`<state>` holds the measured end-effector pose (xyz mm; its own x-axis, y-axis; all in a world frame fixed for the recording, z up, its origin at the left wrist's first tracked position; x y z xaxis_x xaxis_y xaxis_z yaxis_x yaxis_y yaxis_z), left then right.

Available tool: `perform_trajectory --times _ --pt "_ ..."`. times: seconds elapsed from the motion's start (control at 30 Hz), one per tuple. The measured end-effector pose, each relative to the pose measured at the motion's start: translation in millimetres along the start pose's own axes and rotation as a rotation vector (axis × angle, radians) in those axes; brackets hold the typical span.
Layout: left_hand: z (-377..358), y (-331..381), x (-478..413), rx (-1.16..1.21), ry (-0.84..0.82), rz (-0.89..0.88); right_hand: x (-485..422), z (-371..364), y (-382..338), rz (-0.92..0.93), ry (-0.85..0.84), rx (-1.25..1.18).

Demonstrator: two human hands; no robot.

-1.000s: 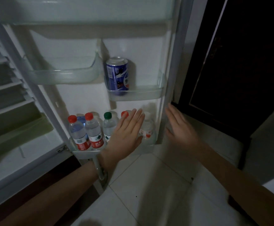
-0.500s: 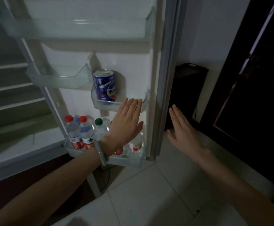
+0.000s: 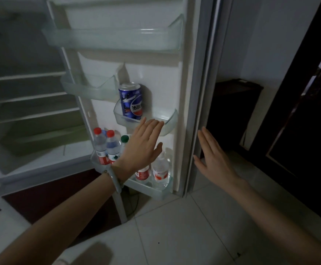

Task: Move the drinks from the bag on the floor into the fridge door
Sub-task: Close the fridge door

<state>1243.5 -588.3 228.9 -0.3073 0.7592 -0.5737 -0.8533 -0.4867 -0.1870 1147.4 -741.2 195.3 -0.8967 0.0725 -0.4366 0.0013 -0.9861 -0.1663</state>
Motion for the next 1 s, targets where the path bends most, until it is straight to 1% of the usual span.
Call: perform_trajectory --times 0.27,0.43,0.57,0.67,0.83,0.93,1.0 --pt "43.8 -18.6 76.5 0.052 0.0 0.06 27.7 7.1 -63.1 -0.036 0.017 0.039" --pt "75.5 -38.9 126.9 0.059 0.014 0.138 56.5 4.3 -114.5 0.022 -0.01 0.044" --pt "94.8 -53.4 177.7 0.014 -0.003 0.199 72.6 7.2 -154.1 0.059 -0.01 -0.013" --pt "102.8 -40.5 221.6 0.001 -0.02 0.171 78.5 2.0 -185.9 0.096 -0.032 -0.067" --pt "107.9 -14.5 277.8 -0.057 -0.106 0.074 77.0 -14.0 -241.3 0.142 -0.112 -0.16" --pt "118.7 -16.9 300.0 -0.064 -0.112 0.083 73.3 -24.9 -282.5 0.241 -0.148 -0.201" --pt "121.3 -25.7 313.0 -0.07 -0.133 0.122 69.4 -33.9 -308.8 0.316 -0.165 -0.227"
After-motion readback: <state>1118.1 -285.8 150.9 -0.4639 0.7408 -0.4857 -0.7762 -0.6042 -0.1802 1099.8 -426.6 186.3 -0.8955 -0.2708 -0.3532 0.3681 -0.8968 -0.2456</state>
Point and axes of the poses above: each hand's wrist, its own x-axis away from the middle knuckle, its own z-axis out of the back of the hand, y = z × x, the point moved 7 cm from there along -x, towards the middle knuckle, and after that the axes turned 6 degrees about -y, right-handed, at the moved point
